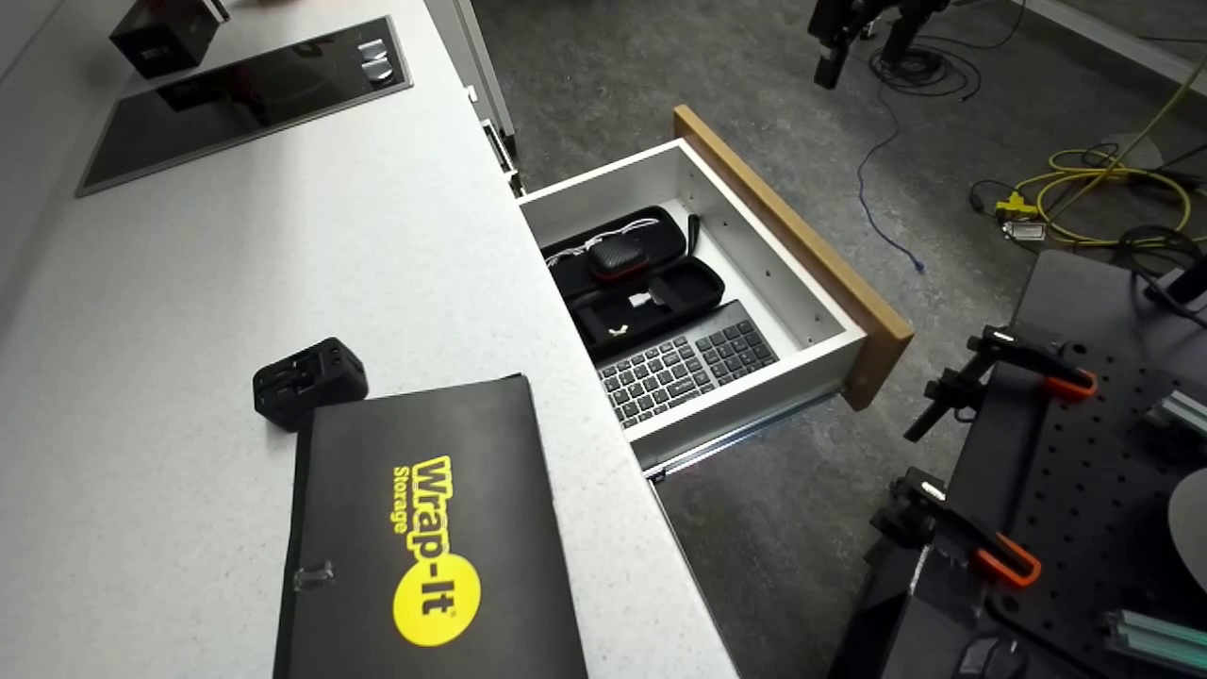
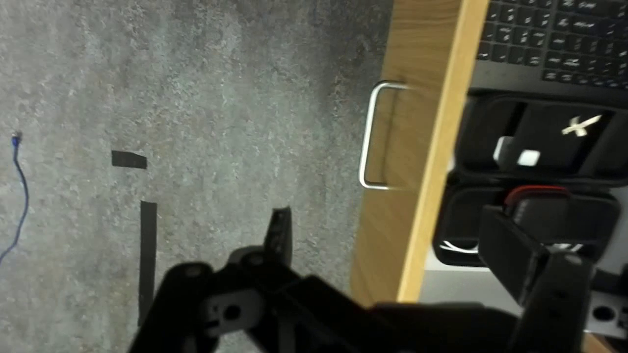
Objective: Close the open drawer
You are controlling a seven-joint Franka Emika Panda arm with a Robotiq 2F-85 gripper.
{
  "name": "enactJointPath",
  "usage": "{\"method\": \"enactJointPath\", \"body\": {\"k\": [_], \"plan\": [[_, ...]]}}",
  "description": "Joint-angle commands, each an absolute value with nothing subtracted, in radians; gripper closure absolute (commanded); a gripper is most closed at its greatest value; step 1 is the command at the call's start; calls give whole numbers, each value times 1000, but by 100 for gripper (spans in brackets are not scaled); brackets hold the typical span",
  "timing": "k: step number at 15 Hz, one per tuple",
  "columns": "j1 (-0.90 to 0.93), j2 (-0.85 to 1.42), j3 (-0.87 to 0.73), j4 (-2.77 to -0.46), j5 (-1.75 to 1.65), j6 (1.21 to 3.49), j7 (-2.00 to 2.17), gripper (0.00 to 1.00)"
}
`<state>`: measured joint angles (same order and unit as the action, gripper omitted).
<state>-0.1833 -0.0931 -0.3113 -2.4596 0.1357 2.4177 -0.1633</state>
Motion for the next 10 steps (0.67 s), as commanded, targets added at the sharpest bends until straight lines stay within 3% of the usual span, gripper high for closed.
{"method": "enactJointPath", "body": {"k": [1,7,10], "plan": [[-229,61,-314,-2401,217,2463,-153,0],[-245,63,-297,-2408,188,2460,-156,0],[-226,168,-298,-2389,82,2606,25,0]]}}
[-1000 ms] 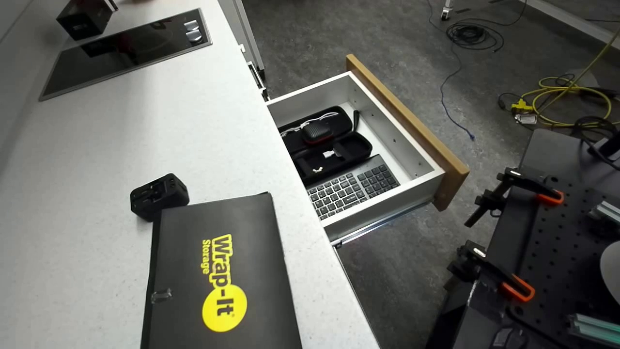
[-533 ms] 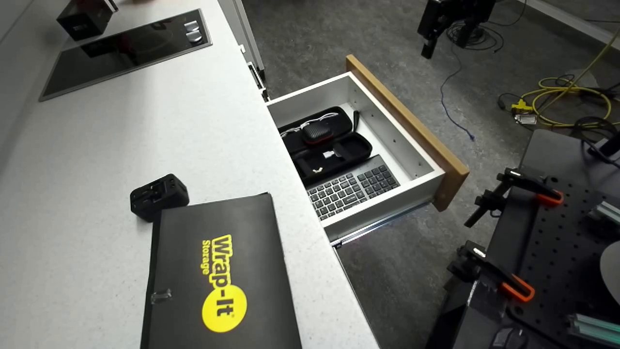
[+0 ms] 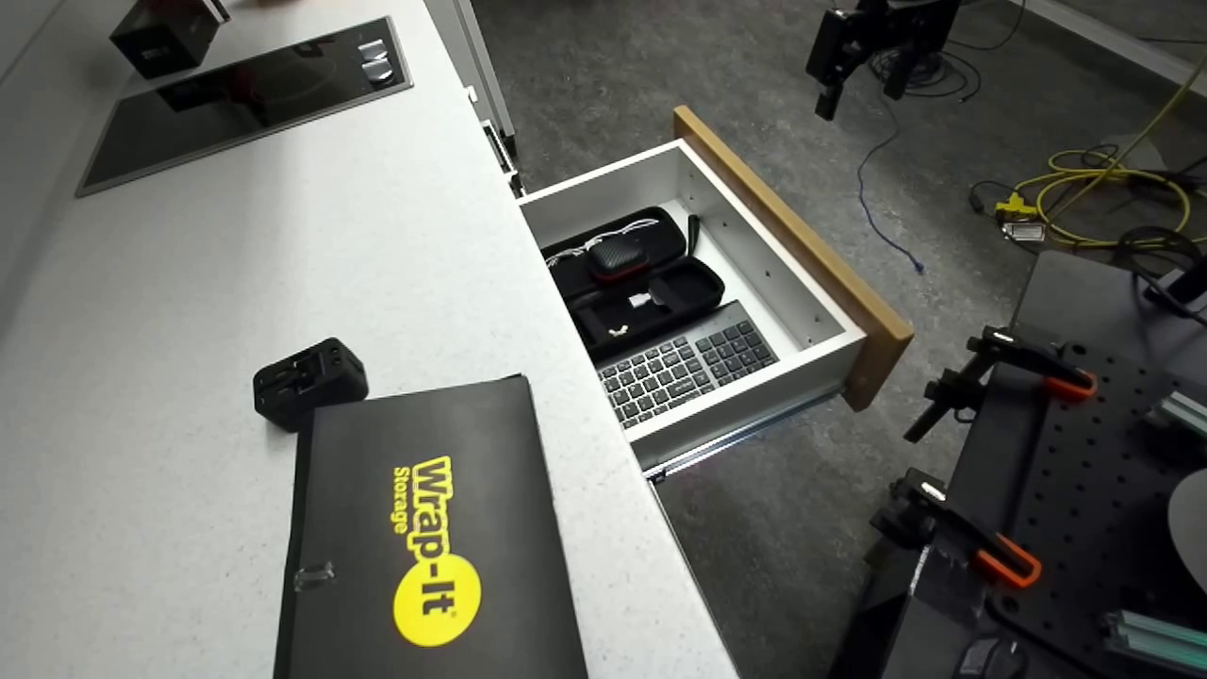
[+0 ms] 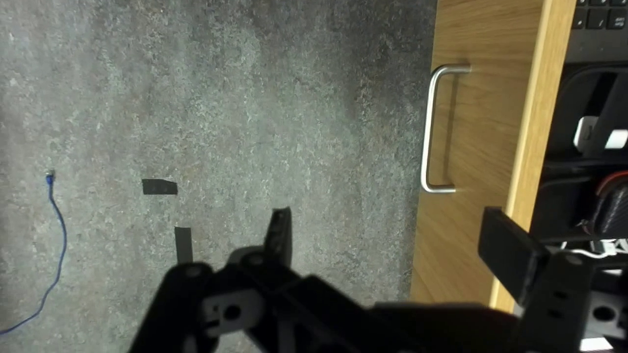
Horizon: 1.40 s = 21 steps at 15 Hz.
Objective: Close the open drawer
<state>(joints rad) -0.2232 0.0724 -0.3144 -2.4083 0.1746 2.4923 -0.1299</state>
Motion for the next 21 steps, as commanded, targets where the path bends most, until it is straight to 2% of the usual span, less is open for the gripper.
{"method": "enactJointPath", "body": {"k": [1,5,8,21], "plan": [[-221,207,-303,-2382,37,2657,100,0],[-158,423,-381,-2293,-145,2769,392,0],[-111,566,-404,-2206,-118,2753,479,0],[-129,700,-35,-1942,177,2601,306,0]]}}
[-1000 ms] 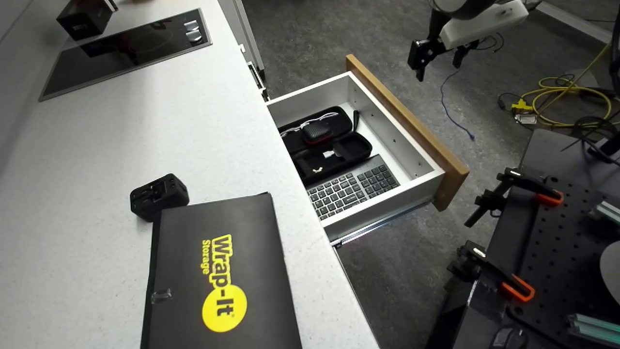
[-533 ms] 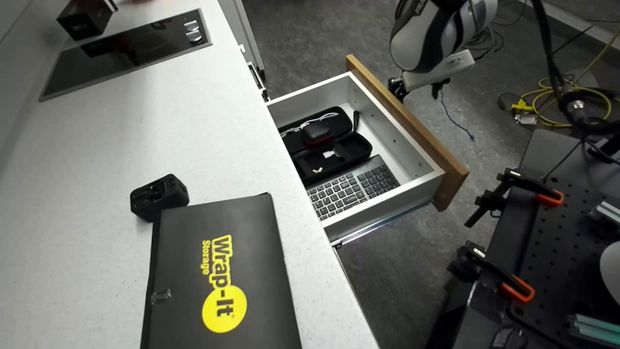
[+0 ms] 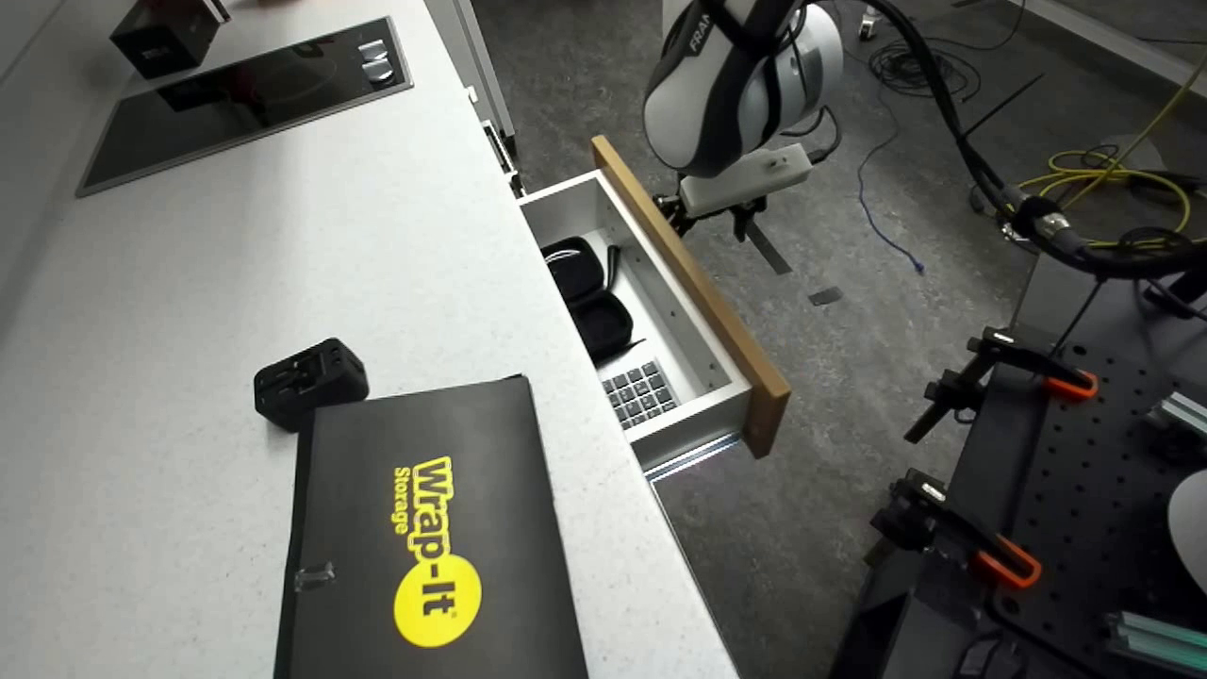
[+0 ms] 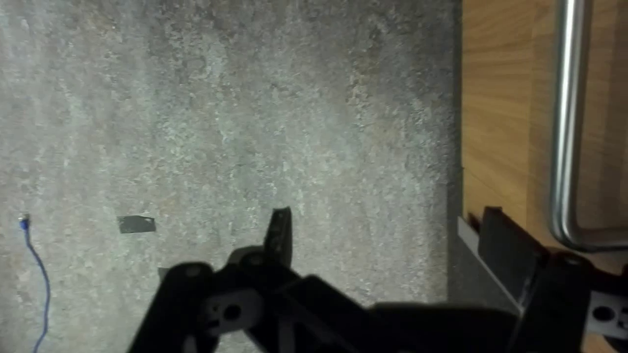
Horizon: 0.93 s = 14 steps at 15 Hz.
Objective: Close the open drawer
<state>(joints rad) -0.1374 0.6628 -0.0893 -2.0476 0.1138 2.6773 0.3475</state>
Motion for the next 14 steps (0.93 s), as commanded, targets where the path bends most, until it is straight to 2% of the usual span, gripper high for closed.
{"method": "enactJointPath", "body": {"k": [1,2,7,14], "plan": [[-119,710,-27,-1909,185,2569,315,0],[-108,673,-64,-1990,164,2624,325,0],[-95,696,-46,-1934,175,2588,326,0],[-157,733,116,-1878,345,2579,183,0]]}}
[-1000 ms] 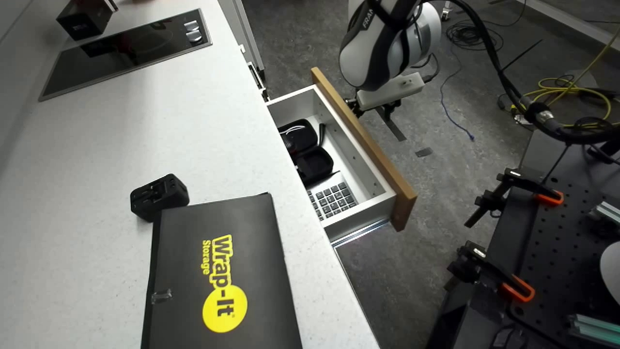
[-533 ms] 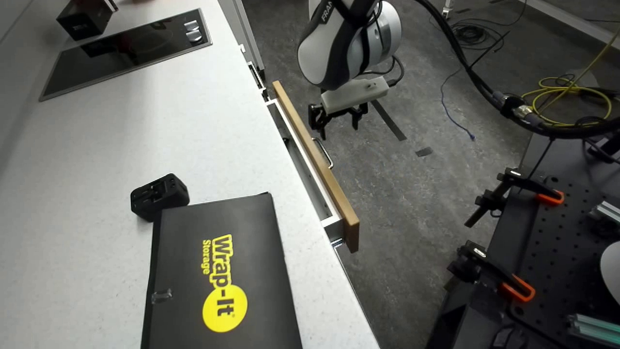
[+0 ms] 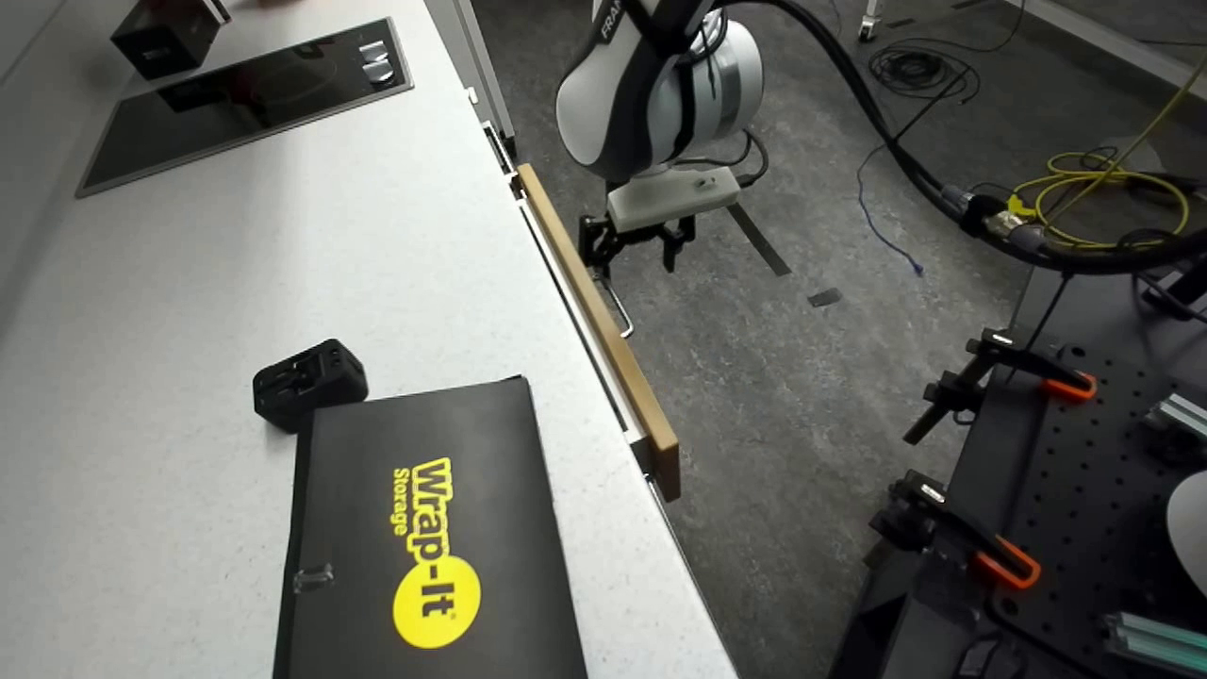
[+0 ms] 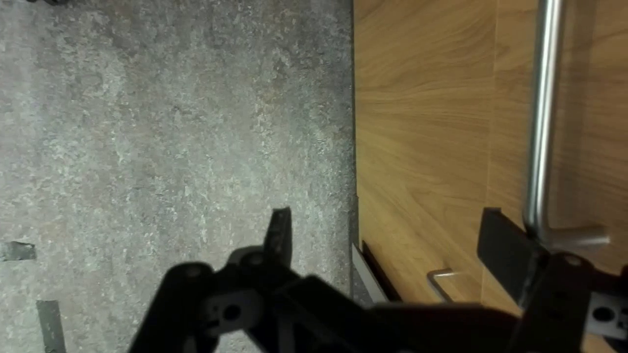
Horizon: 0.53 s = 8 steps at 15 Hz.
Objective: Close the open drawer
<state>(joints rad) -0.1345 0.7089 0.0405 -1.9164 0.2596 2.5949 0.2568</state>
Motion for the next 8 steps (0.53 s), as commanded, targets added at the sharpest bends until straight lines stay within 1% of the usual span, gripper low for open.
{"method": "enactJointPath", "body": {"k": [1,4,5,6,8], "plan": [[-161,741,137,-1869,366,2569,163,0],[-140,762,178,-1862,400,2568,139,0],[-119,761,164,-1869,389,2558,163,0],[-126,737,117,-1896,364,2584,167,0],[-125,738,112,-1897,363,2584,167,0]]}}
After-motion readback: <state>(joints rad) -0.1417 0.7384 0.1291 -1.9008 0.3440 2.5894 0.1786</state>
